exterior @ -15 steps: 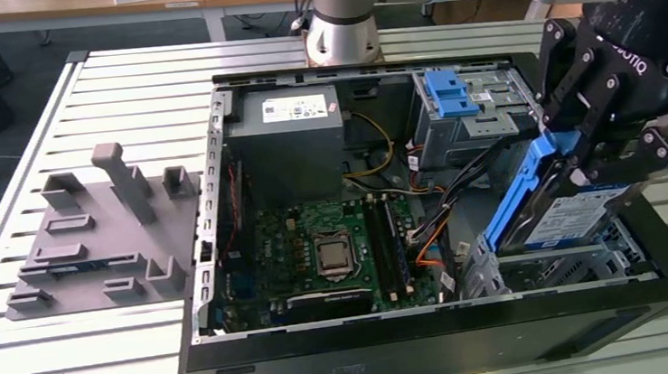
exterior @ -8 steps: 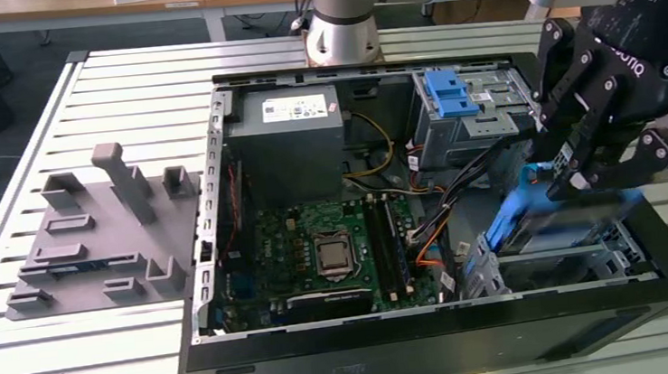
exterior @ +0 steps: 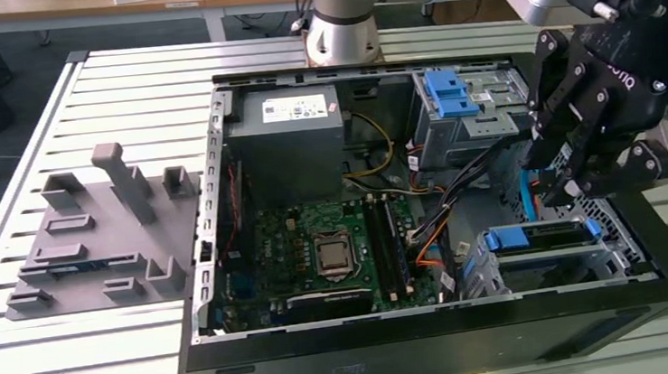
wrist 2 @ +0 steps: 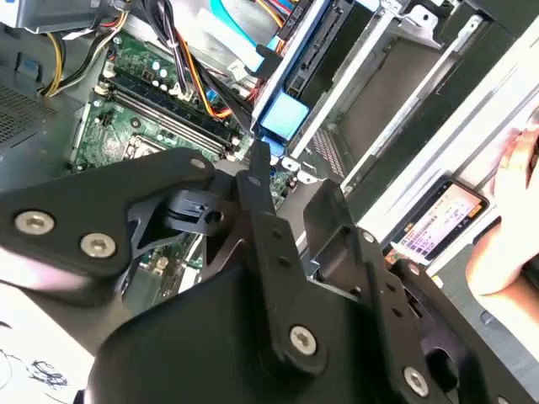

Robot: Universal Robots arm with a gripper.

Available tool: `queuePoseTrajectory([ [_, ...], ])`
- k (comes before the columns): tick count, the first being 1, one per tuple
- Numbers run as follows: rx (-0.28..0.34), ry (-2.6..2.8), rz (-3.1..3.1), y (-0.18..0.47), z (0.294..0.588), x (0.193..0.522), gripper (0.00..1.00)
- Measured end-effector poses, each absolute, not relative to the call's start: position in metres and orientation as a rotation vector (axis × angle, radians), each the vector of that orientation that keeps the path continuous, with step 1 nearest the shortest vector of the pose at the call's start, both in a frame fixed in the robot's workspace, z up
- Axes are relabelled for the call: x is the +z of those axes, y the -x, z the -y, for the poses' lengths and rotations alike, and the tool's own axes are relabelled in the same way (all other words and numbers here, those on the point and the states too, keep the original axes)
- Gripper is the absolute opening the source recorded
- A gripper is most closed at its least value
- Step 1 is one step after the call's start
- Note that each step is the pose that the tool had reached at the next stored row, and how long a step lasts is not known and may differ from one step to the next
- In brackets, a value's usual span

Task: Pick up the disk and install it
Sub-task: 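Insert the disk into the insertion slot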

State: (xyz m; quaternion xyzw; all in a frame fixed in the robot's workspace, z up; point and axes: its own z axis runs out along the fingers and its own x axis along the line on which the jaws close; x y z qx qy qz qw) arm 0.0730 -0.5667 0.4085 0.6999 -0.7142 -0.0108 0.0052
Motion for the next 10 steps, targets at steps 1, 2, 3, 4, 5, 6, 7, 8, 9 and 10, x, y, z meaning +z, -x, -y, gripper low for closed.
queuePoseTrajectory([
  [1, -0.034, -2.192, 2.236, -0.073, 0.567, 0.407, 0.42],
  [2, -0.034, -2.192, 2.236, -0.073, 0.567, 0.405, 0.42],
  [3, -0.034, -2.192, 2.236, -0.073, 0.567, 0.403, 0.36],
  [4, -0.034, -2.192, 2.236, -0.074, 0.567, 0.401, 0.36],
  [5, -0.034, -2.192, 2.236, -0.074, 0.567, 0.399, 0.3],
  [6, -0.034, -2.191, 2.236, -0.074, 0.567, 0.398, 0.24],
  [7, -0.034, -2.191, 2.236, -0.074, 0.567, 0.396, 0.18],
  [8, -0.034, -2.191, 2.236, -0.074, 0.567, 0.394, 0.18],
  [9, -0.034, -2.192, 2.236, -0.074, 0.567, 0.392, 0.18],
  [10, -0.034, -2.192, 2.236, -0.074, 0.567, 0.39, 0.12],
])
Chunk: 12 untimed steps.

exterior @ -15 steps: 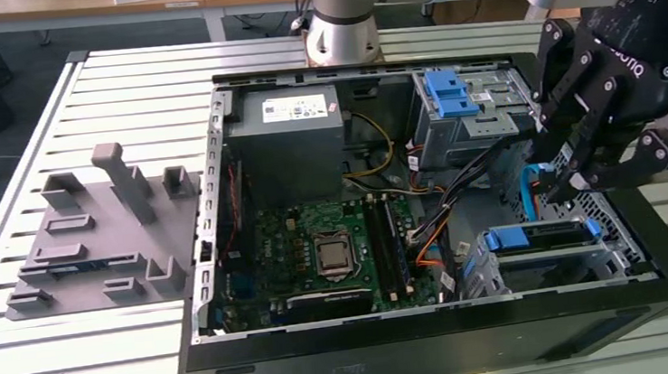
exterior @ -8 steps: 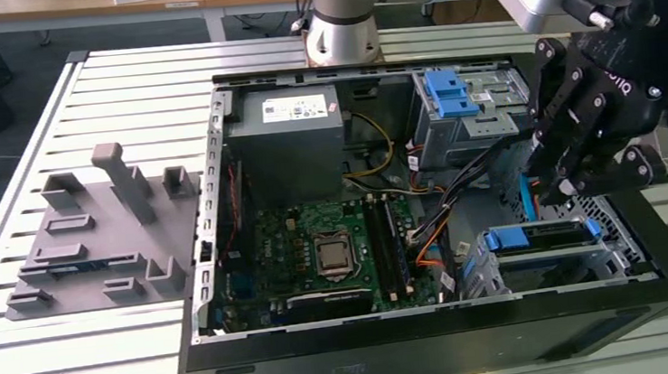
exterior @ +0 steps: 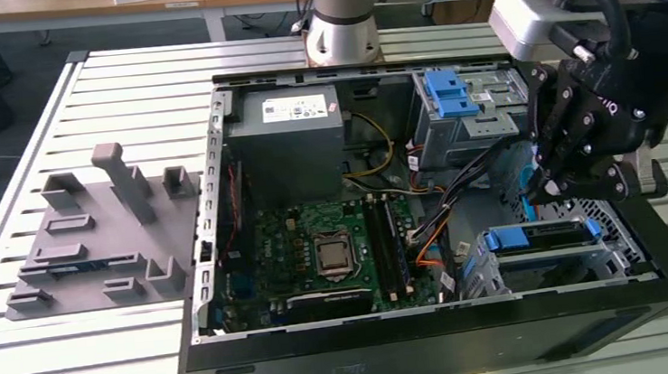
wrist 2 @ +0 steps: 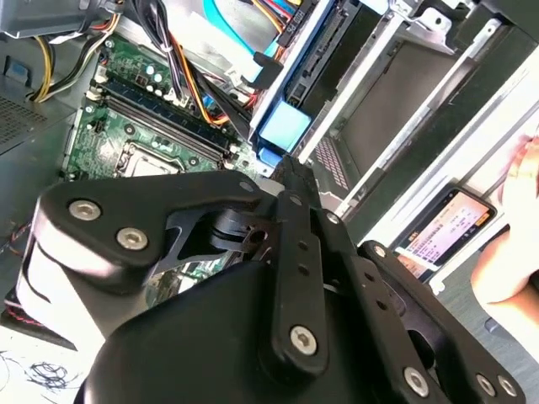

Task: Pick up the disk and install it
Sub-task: 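Insert the disk into the insertion slot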

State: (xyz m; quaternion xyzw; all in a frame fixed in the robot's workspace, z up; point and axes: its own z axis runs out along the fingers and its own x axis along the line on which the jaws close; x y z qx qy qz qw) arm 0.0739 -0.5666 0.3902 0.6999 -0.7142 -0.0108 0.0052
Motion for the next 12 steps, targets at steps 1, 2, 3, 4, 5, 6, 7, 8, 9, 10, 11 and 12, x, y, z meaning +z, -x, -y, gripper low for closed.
queuePoseTrajectory([
  [1, -0.034, -2.191, 2.236, -0.074, 0.567, 0.388, 0.12],
  [2, -0.034, -2.192, 2.236, -0.074, 0.567, 0.387, 0.12],
  [3, -0.034, -2.192, 2.236, -0.074, 0.567, 0.385, 0.12],
  [4, -0.034, -2.192, 2.236, -0.074, 0.567, 0.383, 0.12],
  [5, -0.034, -2.191, 2.236, -0.074, 0.567, 0.381, 0.12],
  [6, -0.034, -2.191, 2.236, -0.074, 0.567, 0.379, 0.12],
  [7, -0.034, -2.192, 2.236, -0.074, 0.567, 0.378, 0.12],
  [8, -0.034, -2.191, 2.236, -0.074, 0.567, 0.378, 0.12],
  [9, -0.034, -2.191, 2.236, -0.074, 0.567, 0.378, 0.12],
  [10, -0.034, -2.191, 2.236, -0.074, 0.567, 0.378, 0.12],
  [11, -0.034, -2.192, 2.236, -0.074, 0.567, 0.378, 0.12],
  [12, -0.034, -2.192, 2.236, -0.074, 0.567, 0.378, 0.12],
])
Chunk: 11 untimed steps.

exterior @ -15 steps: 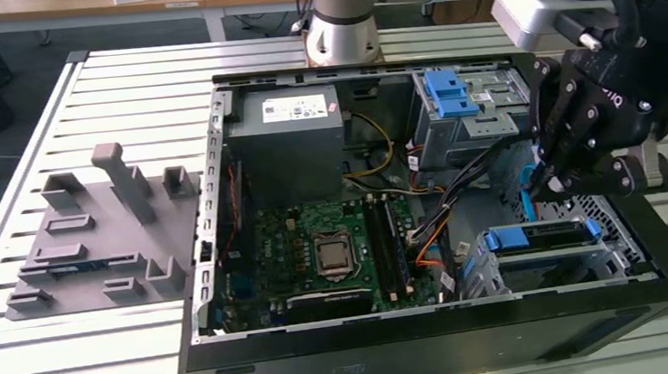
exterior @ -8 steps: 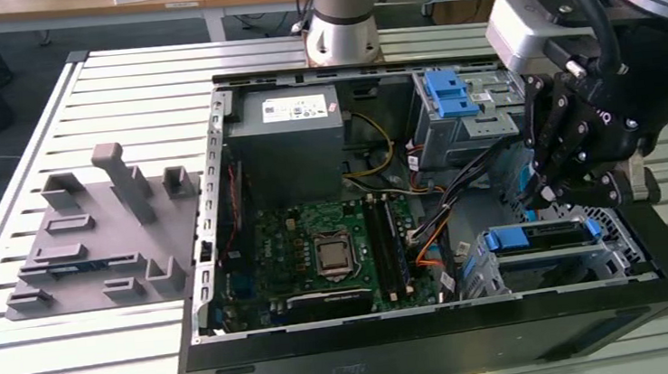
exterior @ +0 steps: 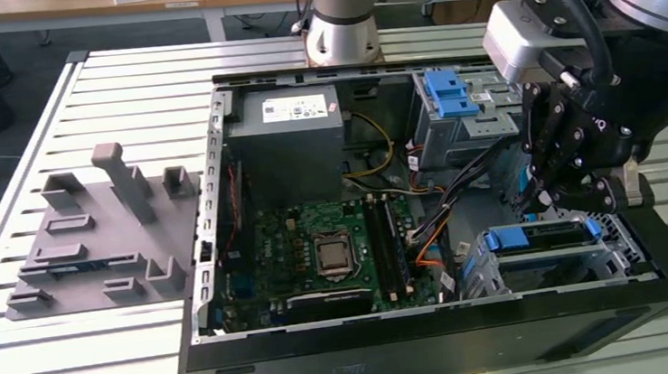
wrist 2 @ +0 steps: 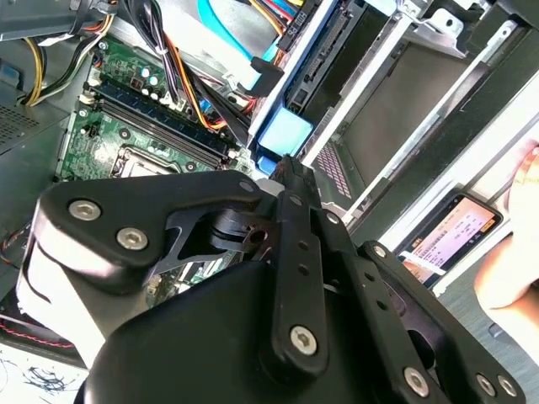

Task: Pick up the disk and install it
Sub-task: 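Insert the disk into the insertion slot, then insert the first disk wire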

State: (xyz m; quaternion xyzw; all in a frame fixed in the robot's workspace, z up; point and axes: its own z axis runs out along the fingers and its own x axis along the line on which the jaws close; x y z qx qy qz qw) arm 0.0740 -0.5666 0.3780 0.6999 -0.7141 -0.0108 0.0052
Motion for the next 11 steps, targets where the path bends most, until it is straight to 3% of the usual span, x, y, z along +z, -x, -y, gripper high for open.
queuePoseTrajectory([
  [11, -0.034, -2.192, 2.236, -0.0745, 0.5666, 0.3777, 0.12],
])
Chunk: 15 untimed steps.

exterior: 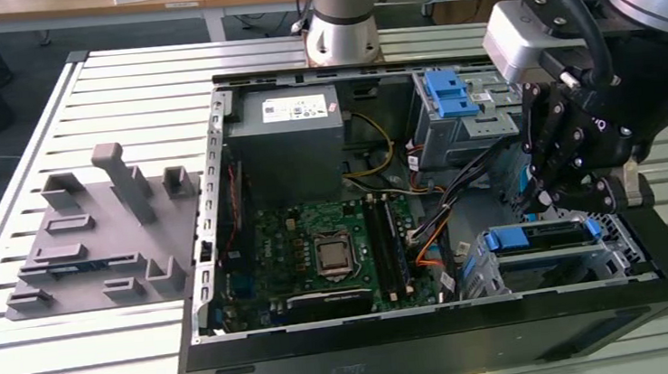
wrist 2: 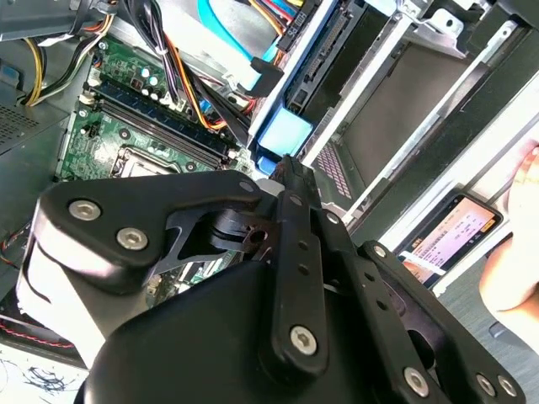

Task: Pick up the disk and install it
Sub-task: 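Insert the first disk wire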

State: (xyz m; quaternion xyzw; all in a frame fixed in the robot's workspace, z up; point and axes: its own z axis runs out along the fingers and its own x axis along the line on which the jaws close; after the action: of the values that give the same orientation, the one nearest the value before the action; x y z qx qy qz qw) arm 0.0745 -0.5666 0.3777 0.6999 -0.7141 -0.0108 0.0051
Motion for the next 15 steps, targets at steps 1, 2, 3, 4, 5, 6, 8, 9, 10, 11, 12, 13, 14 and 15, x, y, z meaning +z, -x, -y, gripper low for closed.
queuePoseTrajectory([
  [1, -0.034, -2.192, 2.236, -0.076, 0.567, 0.377, 0.12],
  [2, -0.034, -2.192, 2.236, -0.079, 0.567, 0.377, 0.12],
  [3, -0.034, -2.192, 2.236, -0.083, 0.567, 0.377, 0.12],
  [4, -0.034, -2.192, 2.236, -0.087, 0.567, 0.377, 0.12],
  [5, -0.034, -2.192, 2.236, -0.091, 0.567, 0.377, 0.12],
  [6, -0.034, -2.192, 2.236, -0.095, 0.567, 0.376, 0.12],
  [8, -0.034, -2.192, 2.236, -0.104, 0.567, 0.376, 0.12],
  [9, -0.034, -2.192, 2.236, -0.108, 0.566, 0.375, 0.12],
  [10, -0.034, -2.191, 2.236, -0.111, 0.566, 0.375, 0.12],
  [11, -0.034, -2.192, 2.236, -0.113, 0.566, 0.375, 0.12],
  [12, -0.034, -2.192, 2.236, -0.116, 0.565, 0.375, 0.12],
  [13, -0.034, -2.192, 2.236, -0.117, 0.564, 0.375, 0.12],
  [14, -0.033, -2.192, 2.236, -0.118, 0.562, 0.374, 0.12],
  [15, -0.033, -2.192, 2.236, -0.119, 0.559, 0.374, 0.12],
])
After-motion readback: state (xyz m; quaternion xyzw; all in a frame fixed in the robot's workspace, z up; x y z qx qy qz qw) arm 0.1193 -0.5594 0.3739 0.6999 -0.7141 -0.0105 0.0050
